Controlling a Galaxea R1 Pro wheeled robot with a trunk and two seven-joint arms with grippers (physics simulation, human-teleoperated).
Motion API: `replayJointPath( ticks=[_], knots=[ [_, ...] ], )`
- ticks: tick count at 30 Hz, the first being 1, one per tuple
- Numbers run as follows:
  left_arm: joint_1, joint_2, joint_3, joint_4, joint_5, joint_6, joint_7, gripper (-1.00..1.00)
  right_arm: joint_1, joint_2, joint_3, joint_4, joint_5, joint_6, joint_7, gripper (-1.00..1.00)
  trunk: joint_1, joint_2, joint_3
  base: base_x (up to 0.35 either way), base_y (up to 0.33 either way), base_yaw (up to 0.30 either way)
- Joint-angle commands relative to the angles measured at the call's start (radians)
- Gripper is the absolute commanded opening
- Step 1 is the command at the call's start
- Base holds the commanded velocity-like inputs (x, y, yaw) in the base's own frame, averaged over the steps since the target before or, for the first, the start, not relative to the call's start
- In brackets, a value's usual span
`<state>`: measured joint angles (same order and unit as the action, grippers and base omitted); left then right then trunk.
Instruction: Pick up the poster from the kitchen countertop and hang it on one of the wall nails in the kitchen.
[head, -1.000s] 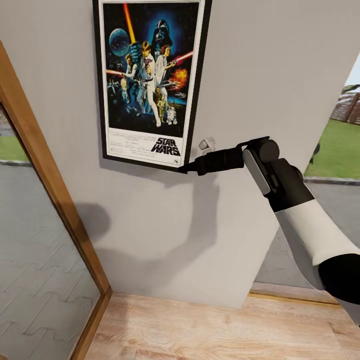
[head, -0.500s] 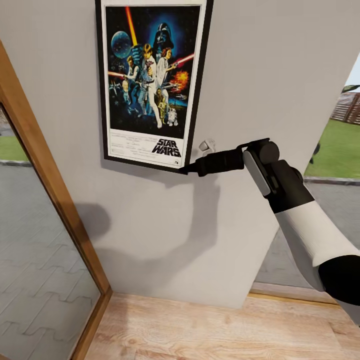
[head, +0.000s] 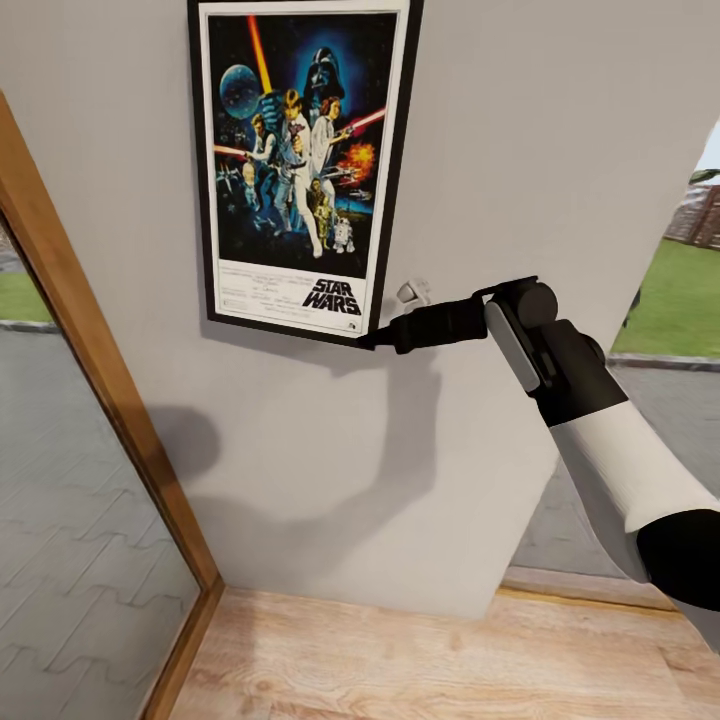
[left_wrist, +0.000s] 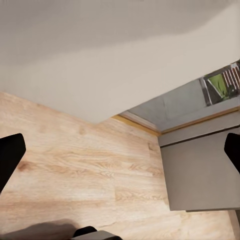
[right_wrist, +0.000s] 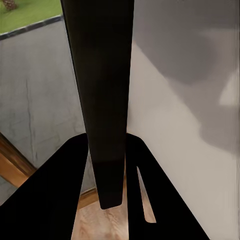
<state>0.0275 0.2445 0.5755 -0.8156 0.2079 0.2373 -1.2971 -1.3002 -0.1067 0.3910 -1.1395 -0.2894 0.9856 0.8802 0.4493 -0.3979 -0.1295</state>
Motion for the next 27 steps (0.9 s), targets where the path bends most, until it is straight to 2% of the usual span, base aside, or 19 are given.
replayJointPath(
  ticks=[1, 27],
  knots=[
    [0.000, 0.000, 0.000, -0.001, 0.004, 0.011, -0.002, 1.00, -0.001, -0.001, 0.001, 0.000, -0.002, 0.004, 0.002, -1.00, 0.001, -0.002, -0.002, 0.057, 0.000, 0.000],
    [0.000, 0.001, 0.000, -0.001, 0.004, 0.011, -0.002, 1.00, -0.001, -0.001, 0.002, -0.001, -0.002, 0.005, 0.002, -1.00, 0.001, -0.002, -0.002, 0.006, 0.000, 0.000]
  ],
)
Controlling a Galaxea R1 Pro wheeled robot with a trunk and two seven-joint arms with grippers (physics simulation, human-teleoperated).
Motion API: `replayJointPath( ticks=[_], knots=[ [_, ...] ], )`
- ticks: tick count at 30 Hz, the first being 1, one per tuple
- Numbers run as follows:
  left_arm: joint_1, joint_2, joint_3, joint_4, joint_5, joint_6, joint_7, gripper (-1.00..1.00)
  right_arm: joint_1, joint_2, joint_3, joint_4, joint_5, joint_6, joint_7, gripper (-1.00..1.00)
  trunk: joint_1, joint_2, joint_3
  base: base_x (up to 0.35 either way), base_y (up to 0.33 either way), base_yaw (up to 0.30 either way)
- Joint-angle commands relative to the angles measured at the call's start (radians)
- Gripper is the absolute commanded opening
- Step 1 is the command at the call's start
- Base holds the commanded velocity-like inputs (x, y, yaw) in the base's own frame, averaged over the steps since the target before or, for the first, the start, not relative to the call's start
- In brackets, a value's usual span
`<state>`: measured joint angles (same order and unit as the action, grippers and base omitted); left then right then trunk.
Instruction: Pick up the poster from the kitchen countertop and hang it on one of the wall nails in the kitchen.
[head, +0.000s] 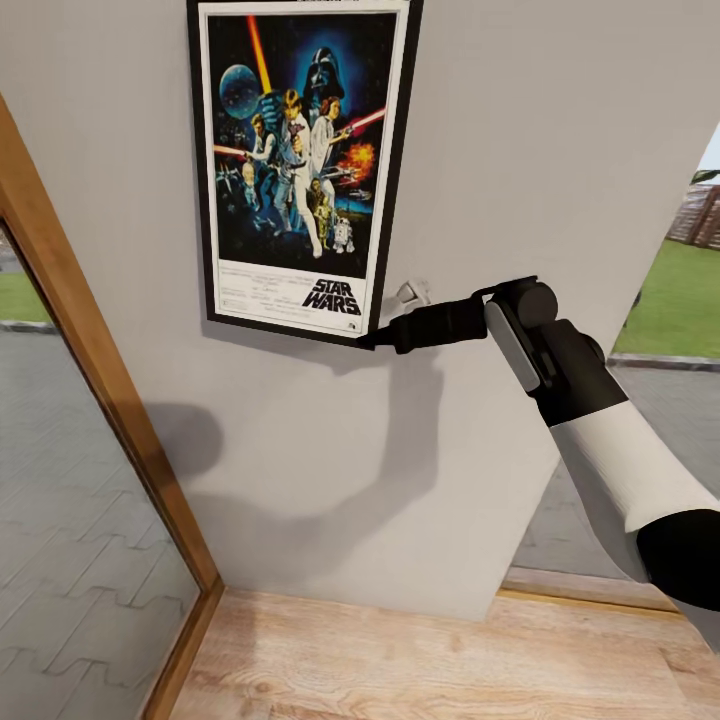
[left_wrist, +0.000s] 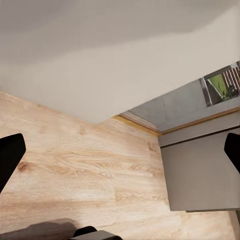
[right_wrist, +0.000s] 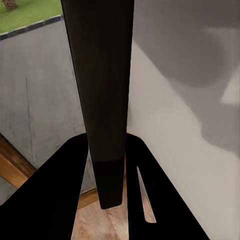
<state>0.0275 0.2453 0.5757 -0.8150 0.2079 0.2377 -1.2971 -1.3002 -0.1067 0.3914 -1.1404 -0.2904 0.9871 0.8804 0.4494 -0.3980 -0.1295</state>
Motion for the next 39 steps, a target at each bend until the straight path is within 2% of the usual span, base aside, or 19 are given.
replayJointPath(
  ticks=[1, 39],
  knots=[
    [0.000, 0.000, 0.000, -0.001, 0.004, 0.011, -0.002, 1.00, -0.002, -0.001, 0.001, 0.000, -0.001, 0.004, 0.002, -1.00, 0.001, -0.002, -0.002, 0.000, 0.000, 0.000],
    [0.000, 0.000, 0.000, -0.001, 0.004, 0.010, -0.003, 1.00, -0.001, -0.001, 0.005, -0.001, 0.002, 0.001, -0.001, -1.00, 0.001, -0.002, -0.002, 0.000, 0.000, 0.000]
  ],
)
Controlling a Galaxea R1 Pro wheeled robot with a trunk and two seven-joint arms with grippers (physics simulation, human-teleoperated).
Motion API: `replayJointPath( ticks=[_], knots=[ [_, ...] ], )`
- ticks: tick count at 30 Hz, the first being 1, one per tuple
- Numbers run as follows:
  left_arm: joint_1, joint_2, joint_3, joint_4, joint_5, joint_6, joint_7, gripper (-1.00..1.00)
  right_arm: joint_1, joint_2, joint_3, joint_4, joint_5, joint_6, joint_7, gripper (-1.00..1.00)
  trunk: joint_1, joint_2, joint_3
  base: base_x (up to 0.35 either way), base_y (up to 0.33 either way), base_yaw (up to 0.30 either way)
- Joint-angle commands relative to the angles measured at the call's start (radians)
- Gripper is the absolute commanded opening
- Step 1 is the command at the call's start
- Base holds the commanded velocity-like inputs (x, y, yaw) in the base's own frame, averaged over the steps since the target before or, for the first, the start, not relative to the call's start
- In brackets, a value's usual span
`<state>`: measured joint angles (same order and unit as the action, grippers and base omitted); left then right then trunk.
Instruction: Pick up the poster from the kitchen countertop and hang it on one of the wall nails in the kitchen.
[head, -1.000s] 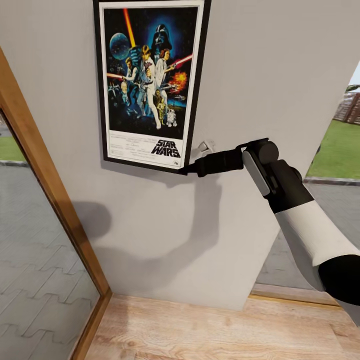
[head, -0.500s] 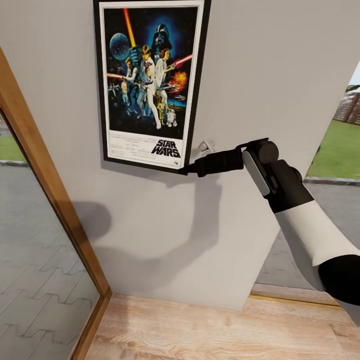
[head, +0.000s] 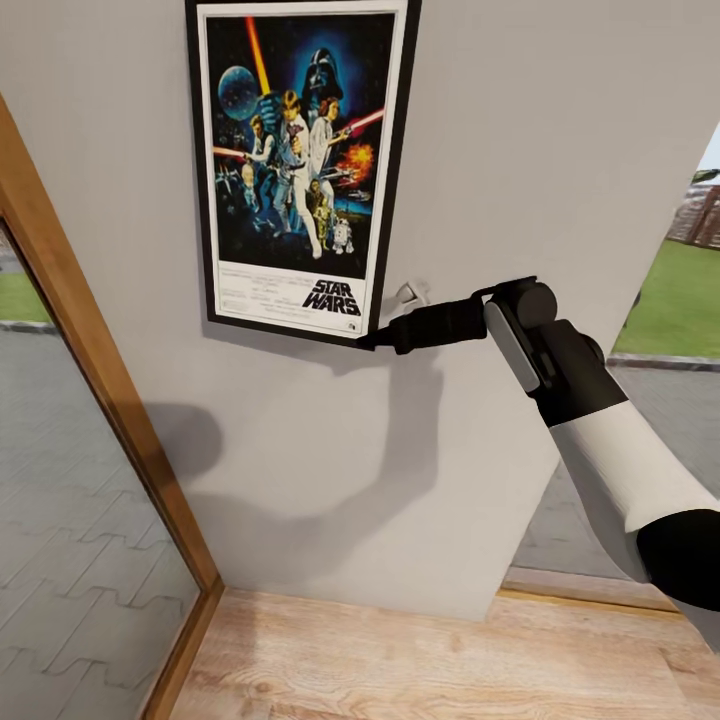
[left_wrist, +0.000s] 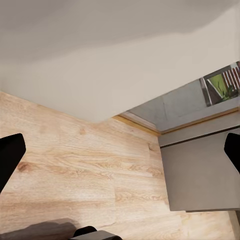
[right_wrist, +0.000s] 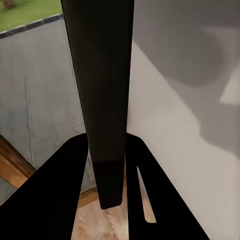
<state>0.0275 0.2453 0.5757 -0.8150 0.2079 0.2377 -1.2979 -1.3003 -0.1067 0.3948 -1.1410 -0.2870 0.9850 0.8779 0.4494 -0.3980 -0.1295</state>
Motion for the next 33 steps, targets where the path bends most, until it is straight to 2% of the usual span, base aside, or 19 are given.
replayJointPath(
  ticks=[1, 33],
  knots=[
    [0.000, 0.000, 0.000, -0.001, 0.004, 0.011, -0.002, 1.00, -0.001, -0.001, 0.002, 0.000, -0.001, 0.003, 0.002, -1.00, 0.001, -0.002, -0.002, 0.000, 0.000, 0.000],
    [0.000, 0.001, 0.000, -0.001, 0.004, 0.011, -0.003, 1.00, -0.001, -0.001, 0.003, -0.001, 0.000, 0.001, -0.002, -1.00, 0.001, -0.002, -0.002, 0.000, 0.000, 0.000]
  ],
)
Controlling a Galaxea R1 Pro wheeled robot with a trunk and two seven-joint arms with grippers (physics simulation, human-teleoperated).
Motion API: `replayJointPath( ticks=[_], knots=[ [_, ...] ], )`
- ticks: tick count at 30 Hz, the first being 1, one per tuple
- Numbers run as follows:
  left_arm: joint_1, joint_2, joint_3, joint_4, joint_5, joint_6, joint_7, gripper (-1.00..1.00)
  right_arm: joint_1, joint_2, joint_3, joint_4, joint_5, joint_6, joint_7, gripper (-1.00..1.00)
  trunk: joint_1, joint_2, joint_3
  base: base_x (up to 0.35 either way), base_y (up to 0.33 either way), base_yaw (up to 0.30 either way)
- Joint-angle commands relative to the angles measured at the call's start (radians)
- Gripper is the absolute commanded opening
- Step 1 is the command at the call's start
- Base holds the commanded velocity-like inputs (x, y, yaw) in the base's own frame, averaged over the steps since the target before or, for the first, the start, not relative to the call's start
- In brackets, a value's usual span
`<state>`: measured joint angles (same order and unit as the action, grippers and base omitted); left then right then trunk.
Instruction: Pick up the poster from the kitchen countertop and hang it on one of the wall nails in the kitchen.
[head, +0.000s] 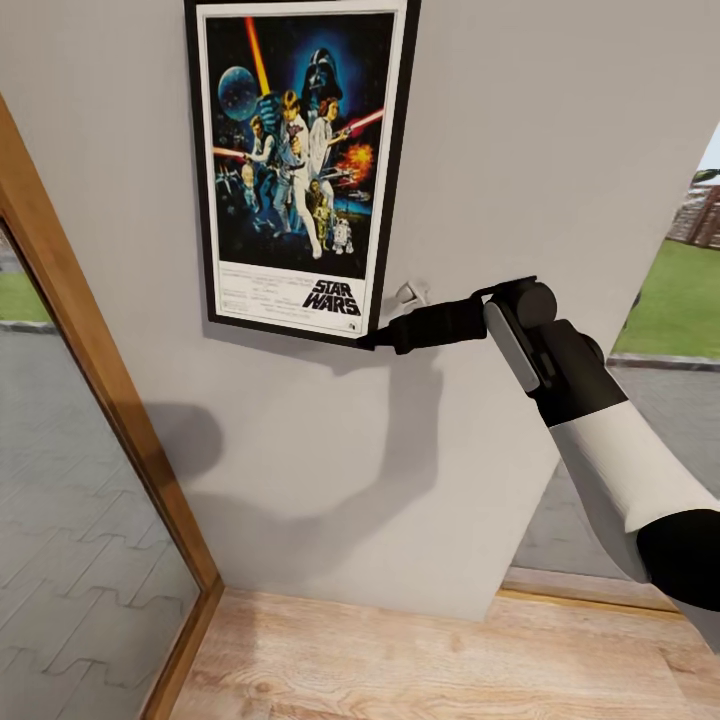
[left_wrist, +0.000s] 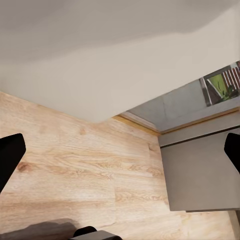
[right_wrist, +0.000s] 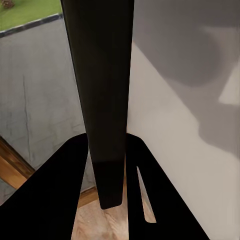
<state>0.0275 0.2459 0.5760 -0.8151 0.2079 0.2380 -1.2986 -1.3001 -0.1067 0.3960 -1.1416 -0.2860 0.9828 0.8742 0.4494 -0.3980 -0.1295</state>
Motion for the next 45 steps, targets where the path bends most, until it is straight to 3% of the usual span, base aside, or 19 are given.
replayJointPath(
  ticks=[1, 34, 35, 36, 37, 41, 42, 43, 45],
  knots=[
    [0.000, 0.000, -0.001, -0.001, 0.004, 0.011, -0.002, 1.00, -0.001, -0.001, 0.001, 0.000, -0.001, 0.004, 0.002, -1.00, 0.001, -0.002, -0.002, 0.000, 0.000, 0.000],
    [0.000, 0.000, 0.007, -0.007, 0.002, 0.006, -0.002, 1.00, -0.001, -0.002, -0.011, -0.001, -0.001, 0.003, 0.003, -1.00, 0.001, -0.002, -0.002, 0.030, 0.000, 0.000],
    [0.000, 0.002, 0.007, -0.004, 0.002, 0.007, -0.002, 1.00, -0.001, -0.037, 0.082, -0.050, -0.084, -0.047, 0.013, -1.00, 0.001, -0.002, -0.002, 0.149, 0.000, 0.000],
    [0.000, 0.003, 0.007, -0.002, 0.002, 0.007, -0.002, 1.00, -0.001, -0.111, 0.166, -0.227, -0.111, -0.033, 0.031, -1.00, 0.001, -0.002, -0.002, 0.162, 0.000, 0.000],
    [0.000, 0.004, 0.007, -0.001, 0.002, 0.008, -0.002, 1.00, -0.001, -0.125, 0.163, -0.223, -0.124, -0.041, 0.025, -1.00, 0.001, -0.002, -0.002, 0.141, 0.000, 0.000],
    [0.000, 0.005, 0.007, 0.001, 0.002, 0.009, -0.002, 1.00, -0.001, -0.109, 0.182, -0.209, -0.134, -0.052, 0.003, -1.00, 0.001, -0.002, -0.002, 0.067, 0.000, 0.000],
    [0.000, 0.005, 0.007, 0.001, 0.002, 0.009, -0.002, 1.00, -0.001, -0.106, 0.186, -0.206, -0.137, -0.055, 0.003, 1.00, 0.001, -0.002, -0.002, 0.030, 0.000, 0.000],
    [0.000, 0.006, 0.007, 0.002, 0.002, 0.008, -0.002, 1.00, -0.001, -0.002, -0.011, -0.001, 0.000, 0.003, 0.002, 1.00, 0.001, -0.002, -0.002, 0.012, 0.000, 0.000],
    [0.000, 0.006, 0.007, 0.002, 0.002, 0.008, -0.002, 1.00, -0.001, -0.002, -0.011, -0.001, 0.000, 0.004, 0.001, 1.00, 0.001, -0.002, -0.002, 0.009, 0.000, 0.000]
  ],
)
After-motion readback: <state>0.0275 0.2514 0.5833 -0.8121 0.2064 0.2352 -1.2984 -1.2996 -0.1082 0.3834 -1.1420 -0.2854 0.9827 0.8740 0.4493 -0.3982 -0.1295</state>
